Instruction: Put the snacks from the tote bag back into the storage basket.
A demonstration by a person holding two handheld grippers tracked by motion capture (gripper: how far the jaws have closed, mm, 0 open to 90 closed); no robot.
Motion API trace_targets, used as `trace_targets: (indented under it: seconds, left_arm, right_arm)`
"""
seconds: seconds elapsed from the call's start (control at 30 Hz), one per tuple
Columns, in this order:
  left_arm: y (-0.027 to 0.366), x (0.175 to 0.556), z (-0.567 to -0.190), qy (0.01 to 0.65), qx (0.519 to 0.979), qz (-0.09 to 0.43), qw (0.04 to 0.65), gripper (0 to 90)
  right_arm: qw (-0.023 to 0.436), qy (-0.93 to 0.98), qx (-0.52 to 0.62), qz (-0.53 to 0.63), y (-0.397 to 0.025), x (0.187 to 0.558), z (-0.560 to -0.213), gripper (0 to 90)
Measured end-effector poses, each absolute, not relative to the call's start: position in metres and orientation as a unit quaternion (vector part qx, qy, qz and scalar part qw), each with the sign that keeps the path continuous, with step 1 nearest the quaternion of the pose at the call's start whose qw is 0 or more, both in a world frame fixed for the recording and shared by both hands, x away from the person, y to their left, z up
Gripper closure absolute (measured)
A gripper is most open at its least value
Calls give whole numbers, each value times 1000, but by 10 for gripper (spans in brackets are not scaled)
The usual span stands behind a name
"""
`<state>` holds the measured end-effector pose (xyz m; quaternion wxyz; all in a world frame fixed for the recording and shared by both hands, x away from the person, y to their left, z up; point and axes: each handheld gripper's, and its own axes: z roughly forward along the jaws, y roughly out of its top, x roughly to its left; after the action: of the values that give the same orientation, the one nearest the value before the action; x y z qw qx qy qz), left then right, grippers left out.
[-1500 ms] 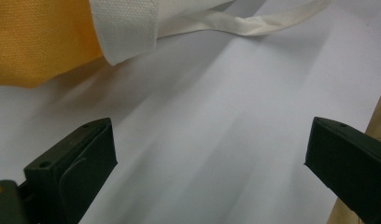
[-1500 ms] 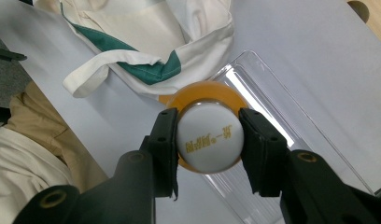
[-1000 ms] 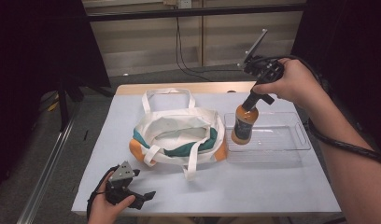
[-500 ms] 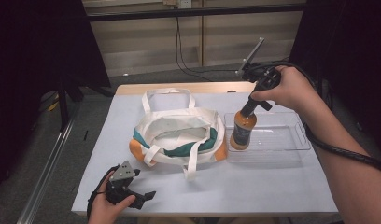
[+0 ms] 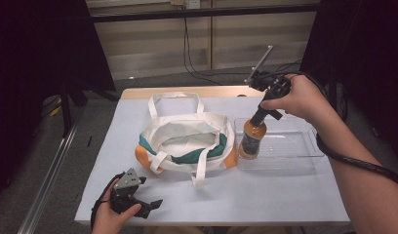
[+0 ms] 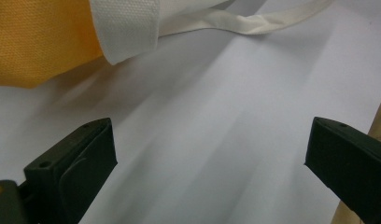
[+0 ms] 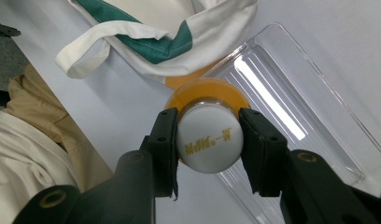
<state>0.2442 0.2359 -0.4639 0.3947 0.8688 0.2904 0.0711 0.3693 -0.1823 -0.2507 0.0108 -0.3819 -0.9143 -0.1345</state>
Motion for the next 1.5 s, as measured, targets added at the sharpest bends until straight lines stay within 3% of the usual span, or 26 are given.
trace_targets:
  seconds: [1.5]
  left_arm:
    - [236, 244, -464, 291, 868, 70, 396, 15]
  right_arm:
    - [17, -921, -370, -118, -176, 370, -276, 605]
